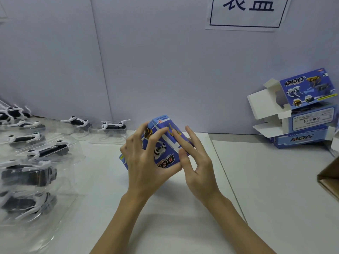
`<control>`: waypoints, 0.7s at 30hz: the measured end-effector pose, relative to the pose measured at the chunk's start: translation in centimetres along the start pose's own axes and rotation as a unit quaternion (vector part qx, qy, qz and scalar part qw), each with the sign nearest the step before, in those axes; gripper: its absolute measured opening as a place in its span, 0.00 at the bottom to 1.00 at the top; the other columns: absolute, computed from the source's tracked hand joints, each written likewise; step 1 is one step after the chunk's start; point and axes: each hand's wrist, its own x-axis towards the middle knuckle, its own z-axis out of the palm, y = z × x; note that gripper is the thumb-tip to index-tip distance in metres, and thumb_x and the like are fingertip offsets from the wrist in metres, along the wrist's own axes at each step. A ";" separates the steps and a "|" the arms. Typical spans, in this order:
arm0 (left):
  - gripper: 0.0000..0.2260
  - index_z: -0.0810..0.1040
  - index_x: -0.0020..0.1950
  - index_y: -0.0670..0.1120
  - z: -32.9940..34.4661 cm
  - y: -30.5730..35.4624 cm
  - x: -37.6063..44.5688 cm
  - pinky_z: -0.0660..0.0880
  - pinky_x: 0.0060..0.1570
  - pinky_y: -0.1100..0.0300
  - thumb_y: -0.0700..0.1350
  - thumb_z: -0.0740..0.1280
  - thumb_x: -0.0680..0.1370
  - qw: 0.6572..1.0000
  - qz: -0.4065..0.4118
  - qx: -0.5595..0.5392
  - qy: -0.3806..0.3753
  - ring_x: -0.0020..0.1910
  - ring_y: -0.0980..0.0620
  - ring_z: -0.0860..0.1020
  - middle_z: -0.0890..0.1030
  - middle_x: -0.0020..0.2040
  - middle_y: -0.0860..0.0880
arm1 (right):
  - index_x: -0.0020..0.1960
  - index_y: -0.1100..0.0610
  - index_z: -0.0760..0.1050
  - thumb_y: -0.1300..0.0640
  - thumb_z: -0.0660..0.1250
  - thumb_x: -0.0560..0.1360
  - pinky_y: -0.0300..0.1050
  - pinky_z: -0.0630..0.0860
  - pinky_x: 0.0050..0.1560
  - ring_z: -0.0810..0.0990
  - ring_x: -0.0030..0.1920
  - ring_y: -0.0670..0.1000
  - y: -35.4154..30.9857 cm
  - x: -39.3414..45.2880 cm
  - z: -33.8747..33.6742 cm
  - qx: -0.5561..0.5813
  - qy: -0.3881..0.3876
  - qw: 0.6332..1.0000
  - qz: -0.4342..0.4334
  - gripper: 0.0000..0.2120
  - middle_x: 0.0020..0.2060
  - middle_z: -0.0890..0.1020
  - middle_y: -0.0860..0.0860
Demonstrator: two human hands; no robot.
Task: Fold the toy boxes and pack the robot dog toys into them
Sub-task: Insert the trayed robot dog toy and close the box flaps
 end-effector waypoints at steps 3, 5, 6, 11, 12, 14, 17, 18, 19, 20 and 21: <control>0.37 0.70 0.73 0.59 0.1 -0.1 0.0 0.67 0.61 0.43 0.66 0.77 0.67 1.000 0.008 0.005 -0.007 0.71 0.44 0.71 0.65 0.78 0.49 | 0.76 0.45 0.73 0.48 0.62 0.84 0.50 0.84 0.57 0.64 0.79 0.53 -0.1 0.0 0.0 0.011 0.018 1.000 0.019 0.21 0.76 0.69 0.43; 0.35 0.71 0.72 0.59 0.3 -0.2 0.0 0.67 0.61 0.43 0.66 0.77 0.68 1.000 0.016 0.005 -0.010 0.72 0.44 0.70 0.65 0.79 0.48 | 0.75 0.47 0.74 0.50 0.63 0.84 0.52 0.85 0.57 0.65 0.79 0.54 -0.2 0.1 -0.1 0.026 0.019 0.999 0.035 0.20 0.75 0.70 0.44; 0.34 0.71 0.71 0.59 0.3 -0.2 0.0 0.67 0.61 0.43 0.65 0.77 0.68 1.000 0.018 0.005 -0.011 0.73 0.44 0.70 0.66 0.79 0.47 | 0.75 0.47 0.75 0.52 0.64 0.83 0.53 0.85 0.57 0.65 0.78 0.54 -0.2 0.2 -0.1 0.034 0.021 0.998 0.043 0.20 0.75 0.71 0.44; 0.30 0.72 0.64 0.58 0.5 0.2 -0.3 0.64 0.61 0.47 0.66 0.77 0.68 1.000 0.017 0.015 -0.005 0.69 0.43 0.72 0.67 0.77 0.46 | 0.74 0.47 0.76 0.48 0.65 0.82 0.55 0.85 0.54 0.66 0.78 0.54 -0.2 0.2 -0.3 0.045 0.033 0.997 0.052 0.21 0.75 0.72 0.44; 0.29 0.72 0.64 0.58 0.5 0.3 -0.3 0.63 0.61 0.48 0.67 0.77 0.68 1.000 0.013 0.014 -0.003 0.69 0.43 0.72 0.67 0.77 0.47 | 0.74 0.46 0.75 0.47 0.64 0.82 0.54 0.86 0.54 0.65 0.78 0.53 -0.1 0.2 -0.3 0.033 0.032 0.998 0.046 0.21 0.75 0.71 0.44; 0.29 0.72 0.63 0.58 0.4 0.3 -0.3 0.64 0.60 0.48 0.66 0.77 0.68 1.000 0.007 0.007 -0.001 0.69 0.43 0.72 0.67 0.77 0.47 | 0.75 0.46 0.74 0.46 0.63 0.82 0.52 0.86 0.54 0.64 0.79 0.52 0.0 0.1 -0.2 0.012 0.026 0.999 0.035 0.22 0.76 0.69 0.42; 0.29 0.71 0.62 0.58 0.4 0.3 -0.2 0.65 0.60 0.44 0.64 0.78 0.67 1.000 0.006 -0.006 -0.003 0.70 0.42 0.71 0.67 0.77 0.46 | 0.75 0.45 0.74 0.47 0.63 0.83 0.51 0.85 0.55 0.64 0.79 0.52 -0.1 0.1 0.0 0.026 0.030 0.998 0.042 0.21 0.75 0.71 0.41; 0.29 0.71 0.62 0.58 0.5 0.4 -0.1 0.66 0.60 0.43 0.63 0.78 0.67 1.000 0.007 -0.012 -0.005 0.70 0.42 0.71 0.67 0.77 0.46 | 0.75 0.44 0.75 0.49 0.64 0.83 0.52 0.85 0.55 0.65 0.79 0.53 -0.1 0.1 0.1 0.042 0.038 0.997 0.052 0.20 0.75 0.71 0.41; 0.29 0.71 0.62 0.58 0.6 0.4 0.0 0.66 0.60 0.41 0.63 0.78 0.67 1.000 0.008 -0.016 -0.007 0.70 0.42 0.71 0.67 0.77 0.47 | 0.74 0.43 0.75 0.50 0.64 0.83 0.52 0.85 0.55 0.65 0.78 0.54 -0.1 0.0 0.2 0.058 0.045 0.995 0.062 0.20 0.75 0.72 0.41; 0.29 0.70 0.61 0.58 0.6 0.3 0.0 0.66 0.59 0.41 0.63 0.78 0.67 1.000 0.009 -0.015 -0.010 0.70 0.42 0.71 0.67 0.77 0.47 | 0.74 0.42 0.75 0.50 0.64 0.83 0.52 0.85 0.55 0.65 0.78 0.54 -0.1 0.0 0.3 0.067 0.050 0.994 0.066 0.20 0.75 0.72 0.41; 0.29 0.70 0.61 0.58 0.6 0.3 0.0 0.66 0.59 0.41 0.64 0.78 0.67 1.000 0.011 -0.013 -0.010 0.69 0.42 0.71 0.66 0.77 0.47 | 0.74 0.41 0.75 0.50 0.64 0.83 0.51 0.85 0.55 0.65 0.78 0.53 -0.1 -0.1 0.4 0.068 0.052 0.994 0.066 0.20 0.75 0.72 0.40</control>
